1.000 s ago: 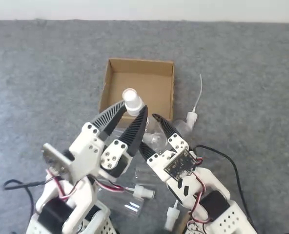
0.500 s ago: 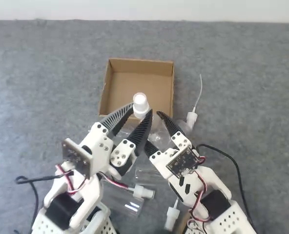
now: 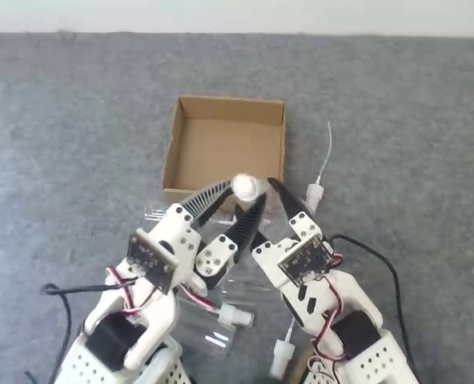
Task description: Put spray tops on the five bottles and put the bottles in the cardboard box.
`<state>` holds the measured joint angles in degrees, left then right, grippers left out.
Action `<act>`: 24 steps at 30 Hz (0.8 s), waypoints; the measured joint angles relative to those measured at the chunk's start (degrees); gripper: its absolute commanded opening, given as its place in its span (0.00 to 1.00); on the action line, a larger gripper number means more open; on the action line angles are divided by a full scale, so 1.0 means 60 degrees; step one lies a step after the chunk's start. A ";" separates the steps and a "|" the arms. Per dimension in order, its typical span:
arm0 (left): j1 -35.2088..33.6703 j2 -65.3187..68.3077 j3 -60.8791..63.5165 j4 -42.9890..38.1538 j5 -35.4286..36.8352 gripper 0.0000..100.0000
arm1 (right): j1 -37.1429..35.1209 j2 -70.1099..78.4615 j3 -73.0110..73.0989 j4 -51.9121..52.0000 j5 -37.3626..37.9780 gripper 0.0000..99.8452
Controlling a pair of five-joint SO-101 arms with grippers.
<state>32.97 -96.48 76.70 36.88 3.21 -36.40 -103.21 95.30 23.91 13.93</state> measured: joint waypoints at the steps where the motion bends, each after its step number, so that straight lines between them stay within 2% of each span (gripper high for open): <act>1: 0.0000 0.0000 0.0088 -0.0044 0.0000 0.16 | 0.0015 0.0000 0.0000 0.0000 -0.0015 0.07; 12: 0.0015 0.0117 0.0161 -0.0044 0.0264 0.18 | -0.0015 0.0000 0.0000 0.0000 -0.0015 0.07; 19: 0.0000 0.0103 -0.0806 0.0982 0.0396 0.18 | -0.0015 0.0000 0.0000 0.0000 -0.0015 0.07; 24: -0.0894 -0.0015 -0.1626 0.1641 0.0484 0.16 | 0.0117 0.0000 0.0000 0.0000 -0.0015 0.07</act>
<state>27.60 -96.57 66.95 46.73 6.11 -35.69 -103.21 95.30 23.91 13.85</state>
